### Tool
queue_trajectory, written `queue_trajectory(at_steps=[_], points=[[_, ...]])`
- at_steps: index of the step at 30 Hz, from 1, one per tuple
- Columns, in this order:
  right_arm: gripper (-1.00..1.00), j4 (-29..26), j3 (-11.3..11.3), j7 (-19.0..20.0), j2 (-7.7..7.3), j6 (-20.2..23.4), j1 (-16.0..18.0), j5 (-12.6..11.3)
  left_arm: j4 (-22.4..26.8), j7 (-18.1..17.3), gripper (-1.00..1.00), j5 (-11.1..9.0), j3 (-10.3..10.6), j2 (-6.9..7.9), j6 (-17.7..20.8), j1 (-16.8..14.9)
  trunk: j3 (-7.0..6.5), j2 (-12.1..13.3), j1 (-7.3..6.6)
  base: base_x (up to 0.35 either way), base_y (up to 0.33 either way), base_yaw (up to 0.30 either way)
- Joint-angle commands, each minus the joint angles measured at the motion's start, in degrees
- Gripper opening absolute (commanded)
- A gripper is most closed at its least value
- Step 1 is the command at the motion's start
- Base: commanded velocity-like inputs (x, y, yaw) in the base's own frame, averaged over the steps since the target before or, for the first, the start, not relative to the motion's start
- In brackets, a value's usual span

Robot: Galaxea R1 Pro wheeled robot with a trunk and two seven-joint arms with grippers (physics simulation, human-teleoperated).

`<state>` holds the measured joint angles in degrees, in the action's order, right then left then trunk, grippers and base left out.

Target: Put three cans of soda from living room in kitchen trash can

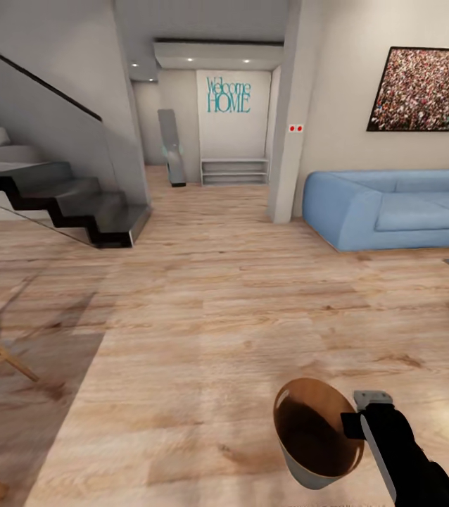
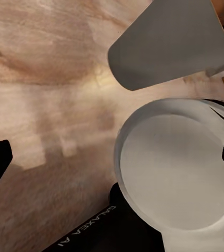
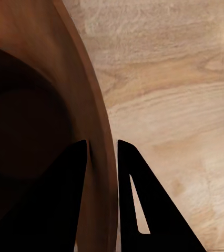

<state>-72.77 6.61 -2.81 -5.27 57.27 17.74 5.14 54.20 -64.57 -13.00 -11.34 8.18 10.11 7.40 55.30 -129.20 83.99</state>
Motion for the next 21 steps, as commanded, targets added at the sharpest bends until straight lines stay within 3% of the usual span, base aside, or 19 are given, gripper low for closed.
queue_trajectory(at_steps=[1,13,21], points=[[-1.00,0.0,0.0,0.0,0.00,0.0,0.0,-0.3,0.0,0.0,1.00,0.0,0.0,0.00,0.0,0.0,-0.06,0.0,0.00,0.000,-0.077,-0.232],[-1.00,0.0,0.0,0.0,0.00,0.0,0.0,-0.3,0.0,0.0,1.00,0.0,0.0,0.00,0.0,0.0,-0.68,0.0,0.00,0.001,-0.114,-0.232],[-1.00,0.0,0.0,0.0,0.00,0.0,0.0,-0.3,0.1,0.1,1.00,0.0,0.0,0.00,-0.6,0.0,-1.10,0.0,0.00,0.158,-0.177,-0.232]])
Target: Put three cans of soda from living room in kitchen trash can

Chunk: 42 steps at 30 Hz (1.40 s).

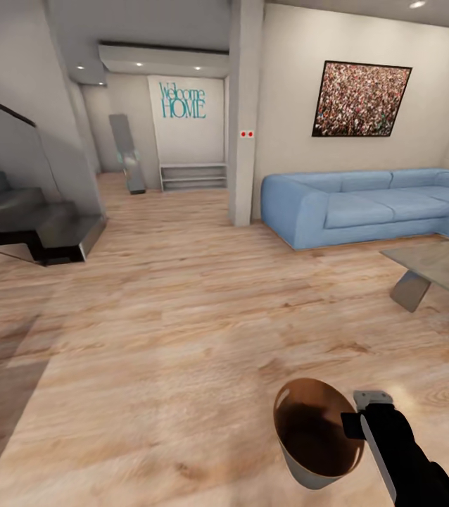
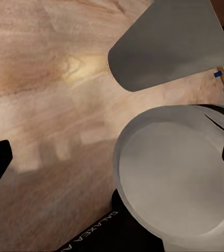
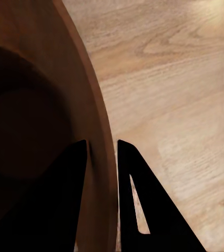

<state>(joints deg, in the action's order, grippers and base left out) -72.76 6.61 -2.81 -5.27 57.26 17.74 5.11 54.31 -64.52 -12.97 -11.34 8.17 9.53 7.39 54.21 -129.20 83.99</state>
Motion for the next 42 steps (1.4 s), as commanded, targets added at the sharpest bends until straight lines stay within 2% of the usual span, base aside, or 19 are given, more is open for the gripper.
queue_trajectory(at_steps=[1,20,42], points=[[-1.00,0.0,0.0,0.0,0.00,0.0,0.0,-0.3,0.0,0.0,1.00,0.0,0.0,0.00,-0.1,0.0,-0.06,0.0,0.00,0.223,-0.245,-0.232],[-1.00,0.0,0.0,0.0,0.00,0.0,0.0,-0.3,-0.1,0.1,1.00,0.0,0.0,0.00,-0.5,0.0,-1.05,0.0,0.00,0.228,-0.263,-0.232],[-1.00,0.0,0.0,0.0,0.00,0.0,0.0,-0.3,-0.3,0.0,1.00,0.0,0.0,0.00,-0.5,0.0,-2.19,0.0,0.00,0.016,-0.315,-0.232]])
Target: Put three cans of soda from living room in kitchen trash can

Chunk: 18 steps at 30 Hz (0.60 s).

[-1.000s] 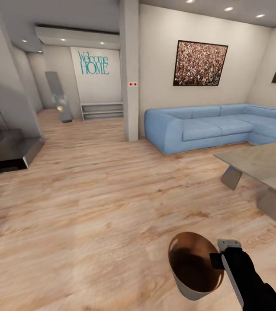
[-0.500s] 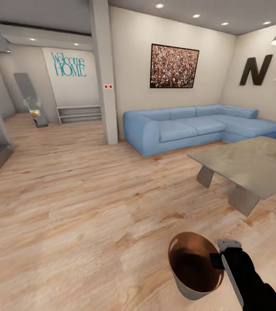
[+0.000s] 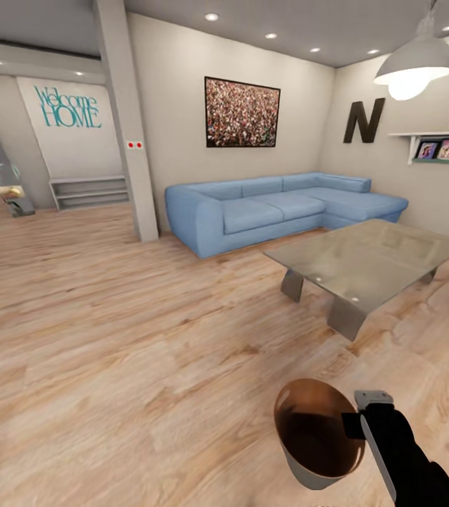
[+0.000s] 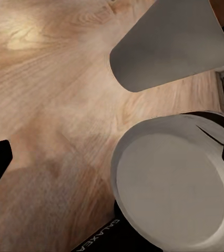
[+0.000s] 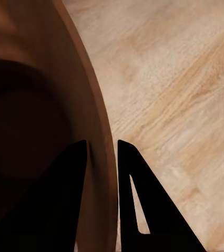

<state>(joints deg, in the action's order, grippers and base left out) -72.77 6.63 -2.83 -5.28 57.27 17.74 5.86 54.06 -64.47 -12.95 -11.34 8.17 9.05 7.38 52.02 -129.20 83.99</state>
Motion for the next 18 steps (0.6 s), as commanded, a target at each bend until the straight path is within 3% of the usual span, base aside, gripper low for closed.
queue_trajectory(at_steps=[1,18], points=[[-1.00,0.0,0.0,0.0,0.00,0.0,0.0,-1.0,0.0,0.0,1.00,0.0,0.0,0.00,0.0,0.0,-0.06,0.0,0.00,0.000,-0.055,-0.232],[-1.00,0.0,0.0,0.0,0.00,0.0,0.0,-1.0,0.0,0.0,1.00,0.0,0.0,0.00,0.0,0.0,-0.94,0.0,0.00,0.000,-0.009,-0.232]])
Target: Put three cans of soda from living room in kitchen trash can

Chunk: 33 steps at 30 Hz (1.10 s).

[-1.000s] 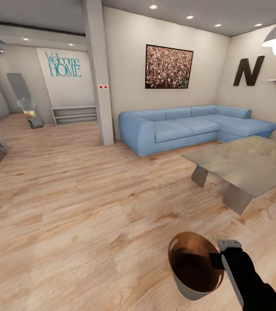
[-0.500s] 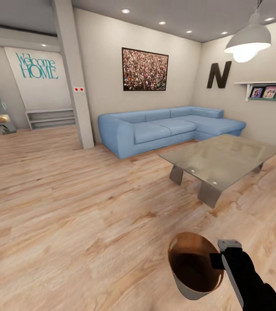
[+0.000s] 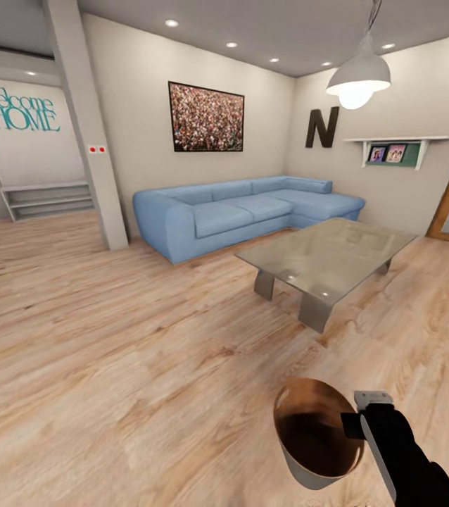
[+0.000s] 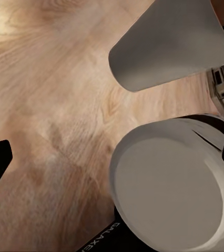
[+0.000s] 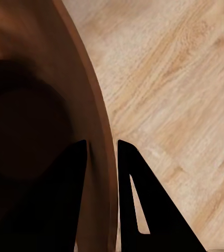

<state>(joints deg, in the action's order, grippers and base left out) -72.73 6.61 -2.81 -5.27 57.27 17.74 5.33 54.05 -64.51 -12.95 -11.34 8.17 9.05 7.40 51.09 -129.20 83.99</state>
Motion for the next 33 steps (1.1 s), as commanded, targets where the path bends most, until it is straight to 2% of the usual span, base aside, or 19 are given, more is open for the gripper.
queue_trajectory(at_steps=[1,33], points=[[-1.00,0.0,0.0,0.0,0.00,0.0,0.0,-0.5,0.0,0.0,1.00,0.0,0.0,0.00,0.0,0.0,-0.06,0.0,0.00,0.000,0.000,-0.232],[-1.00,0.1,-0.1,0.0,0.00,0.0,0.0,-0.5,-0.1,0.0,1.00,0.0,0.0,0.00,0.0,0.0,-1.58,0.0,0.00,0.000,0.000,-0.242]])
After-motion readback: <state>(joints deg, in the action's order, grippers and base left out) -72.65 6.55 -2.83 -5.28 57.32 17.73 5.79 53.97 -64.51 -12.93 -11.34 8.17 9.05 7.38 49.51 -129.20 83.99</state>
